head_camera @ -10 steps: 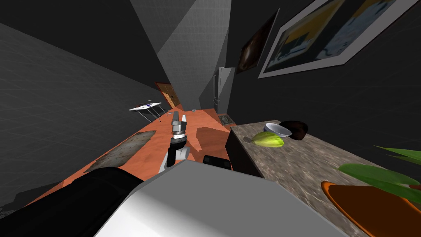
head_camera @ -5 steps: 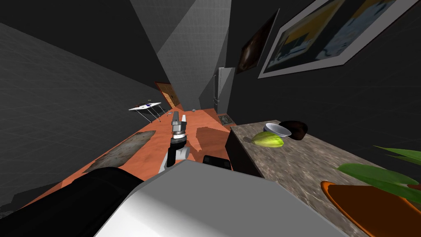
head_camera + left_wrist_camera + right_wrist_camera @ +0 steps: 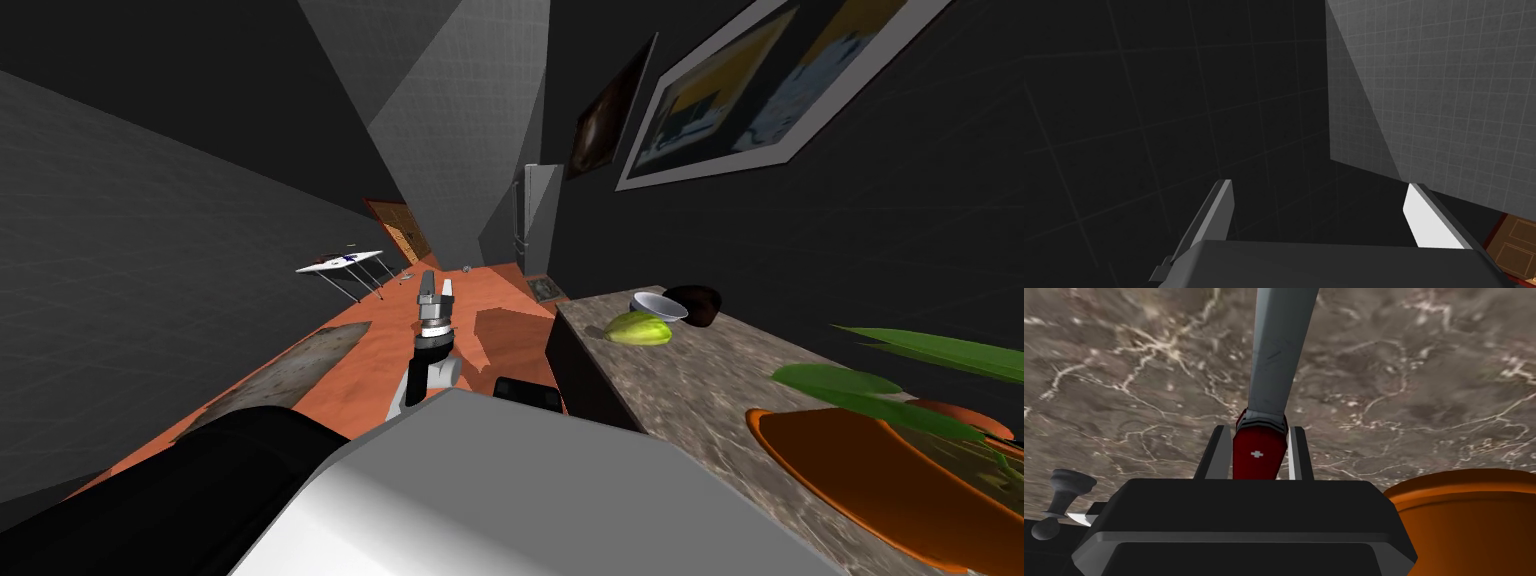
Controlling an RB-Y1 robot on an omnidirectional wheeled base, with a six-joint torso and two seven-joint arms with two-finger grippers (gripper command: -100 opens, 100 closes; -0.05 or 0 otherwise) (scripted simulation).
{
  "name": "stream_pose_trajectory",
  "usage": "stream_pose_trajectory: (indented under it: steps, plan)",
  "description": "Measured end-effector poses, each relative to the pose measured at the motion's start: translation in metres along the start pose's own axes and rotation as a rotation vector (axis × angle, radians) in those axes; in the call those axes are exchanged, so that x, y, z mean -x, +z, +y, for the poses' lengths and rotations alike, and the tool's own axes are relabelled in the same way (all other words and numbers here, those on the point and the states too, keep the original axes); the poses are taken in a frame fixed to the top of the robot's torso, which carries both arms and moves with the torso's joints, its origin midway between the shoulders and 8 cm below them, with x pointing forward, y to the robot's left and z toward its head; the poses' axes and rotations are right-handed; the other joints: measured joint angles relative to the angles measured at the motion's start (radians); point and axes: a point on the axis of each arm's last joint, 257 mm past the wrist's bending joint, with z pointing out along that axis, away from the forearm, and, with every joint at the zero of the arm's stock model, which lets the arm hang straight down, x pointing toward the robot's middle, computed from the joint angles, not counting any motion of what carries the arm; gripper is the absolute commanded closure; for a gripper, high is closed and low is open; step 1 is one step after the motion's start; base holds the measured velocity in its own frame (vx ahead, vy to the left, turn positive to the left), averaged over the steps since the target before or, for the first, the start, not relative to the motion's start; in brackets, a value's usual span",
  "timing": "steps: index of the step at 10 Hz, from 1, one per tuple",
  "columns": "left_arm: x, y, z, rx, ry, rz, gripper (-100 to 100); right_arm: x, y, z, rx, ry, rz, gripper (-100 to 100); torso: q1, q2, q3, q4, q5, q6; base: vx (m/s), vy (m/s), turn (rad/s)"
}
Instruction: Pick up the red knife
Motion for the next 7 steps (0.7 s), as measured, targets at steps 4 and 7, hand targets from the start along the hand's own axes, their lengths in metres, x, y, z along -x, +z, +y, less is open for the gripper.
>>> stream_pose_trajectory:
  steps: [4, 7]
  plan:
    - [0.000, 0.000, 0.000, 0.000, 0.000, 0.000, 0, 0.017, -0.004, 0.037, 0.012, -0.027, 0.004, 100, 0.001, -0.001, 0.000, 0.000, -0.001, 0.000, -0.046, 0.003, -0.076]
    - [0.000, 0.000, 0.000, 0.000, 0.000, 0.000, 0, 0.024, -0.003, 0.060, 0.022, -0.050, 0.017, 0, 0.000, 0.000, 0.000, 0.000, -0.001, 0.000, -0.032, 0.000, -0.044]
